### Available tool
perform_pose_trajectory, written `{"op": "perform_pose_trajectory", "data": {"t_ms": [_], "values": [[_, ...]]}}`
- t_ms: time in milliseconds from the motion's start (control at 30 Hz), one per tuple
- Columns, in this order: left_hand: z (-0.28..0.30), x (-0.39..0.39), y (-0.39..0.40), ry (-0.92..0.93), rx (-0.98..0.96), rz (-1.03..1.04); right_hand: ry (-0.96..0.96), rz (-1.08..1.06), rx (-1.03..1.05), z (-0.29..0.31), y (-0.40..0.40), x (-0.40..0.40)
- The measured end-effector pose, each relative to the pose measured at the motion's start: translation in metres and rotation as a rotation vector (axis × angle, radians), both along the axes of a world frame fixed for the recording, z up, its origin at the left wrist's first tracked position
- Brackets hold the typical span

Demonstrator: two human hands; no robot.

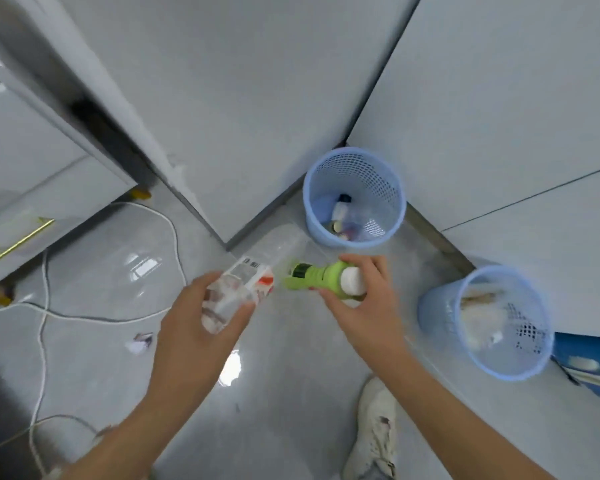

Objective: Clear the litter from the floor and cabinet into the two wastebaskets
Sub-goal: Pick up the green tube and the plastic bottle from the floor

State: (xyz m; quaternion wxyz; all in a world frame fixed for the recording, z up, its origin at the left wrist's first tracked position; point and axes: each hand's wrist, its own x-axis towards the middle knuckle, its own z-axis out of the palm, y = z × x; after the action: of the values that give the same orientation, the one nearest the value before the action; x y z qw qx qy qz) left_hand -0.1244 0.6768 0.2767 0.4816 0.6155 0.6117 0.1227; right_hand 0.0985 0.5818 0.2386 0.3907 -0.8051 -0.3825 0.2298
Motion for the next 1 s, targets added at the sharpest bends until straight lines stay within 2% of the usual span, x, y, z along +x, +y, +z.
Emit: {"op": "perform_pose_trajectory", "data": {"t_ms": [200, 433, 667, 767, 833, 1000], "values": [[-0.057, 0.154, 0.040, -0.041, 0.182, -0.083, -0.089, -0.042, 0.006, -0.032, 0.029, 0.118], [-0.127, 0.254, 0.103, 0.226, 0.317, -0.306, -0.218, 0.018, -0.066, -0.108, 0.109, 0.203], [-0.185, 0.289, 0.114, 0.531, 0.455, -0.575, -0.411, 0.208, -0.237, -0.164, 0.133, 0.223], [-0.194, 0.293, 0.109, 0.603, 0.496, -0.661, -0.408, 0.268, -0.338, -0.169, 0.132, 0.221], [-0.186, 0.289, 0.104, 0.557, 0.538, -0.666, -0.414, 0.277, -0.340, -0.163, 0.125, 0.215], [-0.148, 0.218, 0.082, 0.333, 0.589, -0.564, -0.370, 0.270, -0.122, -0.115, 0.095, 0.162]]}}
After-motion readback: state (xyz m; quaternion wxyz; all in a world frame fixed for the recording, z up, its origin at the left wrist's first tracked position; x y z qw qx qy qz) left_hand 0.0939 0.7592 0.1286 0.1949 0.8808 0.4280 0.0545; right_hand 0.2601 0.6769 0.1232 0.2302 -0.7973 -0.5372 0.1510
